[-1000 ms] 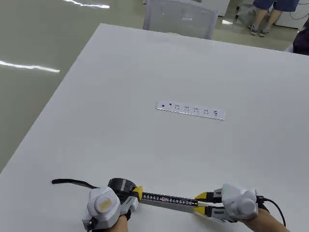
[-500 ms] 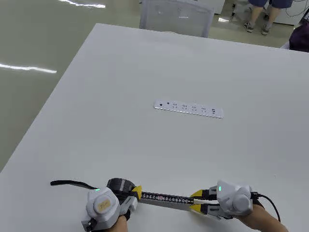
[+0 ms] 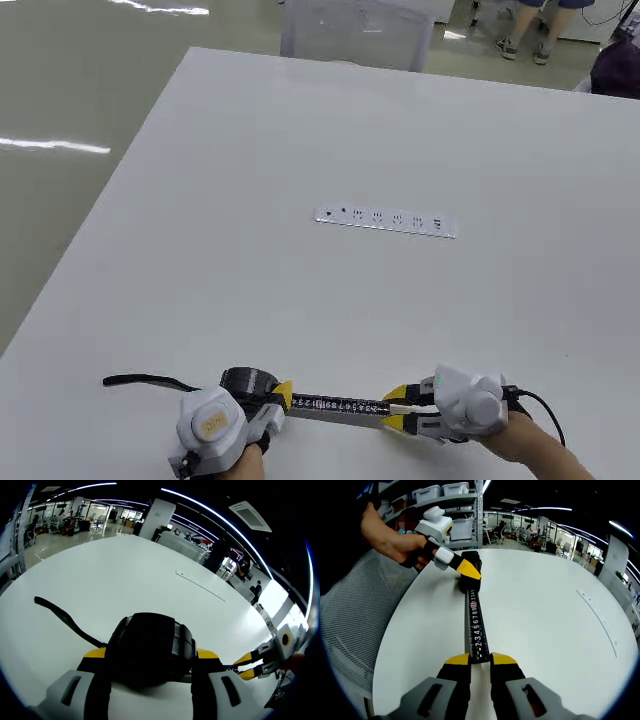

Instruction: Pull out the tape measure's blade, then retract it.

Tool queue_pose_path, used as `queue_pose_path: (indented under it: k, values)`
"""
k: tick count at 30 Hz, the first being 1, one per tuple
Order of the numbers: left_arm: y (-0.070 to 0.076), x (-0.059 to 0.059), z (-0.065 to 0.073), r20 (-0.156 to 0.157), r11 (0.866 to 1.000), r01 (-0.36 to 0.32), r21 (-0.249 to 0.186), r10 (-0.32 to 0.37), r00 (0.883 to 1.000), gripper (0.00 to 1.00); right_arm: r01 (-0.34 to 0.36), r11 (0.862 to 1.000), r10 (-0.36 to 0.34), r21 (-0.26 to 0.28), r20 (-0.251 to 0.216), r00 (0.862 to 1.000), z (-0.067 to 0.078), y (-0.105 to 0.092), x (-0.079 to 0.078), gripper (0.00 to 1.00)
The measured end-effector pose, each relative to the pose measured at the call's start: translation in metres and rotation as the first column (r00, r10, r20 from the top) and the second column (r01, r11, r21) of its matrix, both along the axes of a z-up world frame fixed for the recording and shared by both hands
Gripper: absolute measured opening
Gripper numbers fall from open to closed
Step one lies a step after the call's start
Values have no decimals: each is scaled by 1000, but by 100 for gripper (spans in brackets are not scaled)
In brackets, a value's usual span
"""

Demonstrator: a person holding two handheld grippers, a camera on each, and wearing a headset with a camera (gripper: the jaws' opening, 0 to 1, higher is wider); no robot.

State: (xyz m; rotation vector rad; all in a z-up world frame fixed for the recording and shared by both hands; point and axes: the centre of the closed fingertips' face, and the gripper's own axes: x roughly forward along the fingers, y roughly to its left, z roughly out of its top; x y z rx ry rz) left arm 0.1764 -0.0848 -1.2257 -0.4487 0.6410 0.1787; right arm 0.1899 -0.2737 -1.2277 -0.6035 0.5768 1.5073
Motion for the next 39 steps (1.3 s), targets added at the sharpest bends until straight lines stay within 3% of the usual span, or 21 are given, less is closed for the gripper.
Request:
queue_pose_path:
  k: [39]
  values:
    - [-1,-1,1,-1,1000,2,7,-2,1000,62,-10,1000,10,23,-15,1000,-4,33,-5,12]
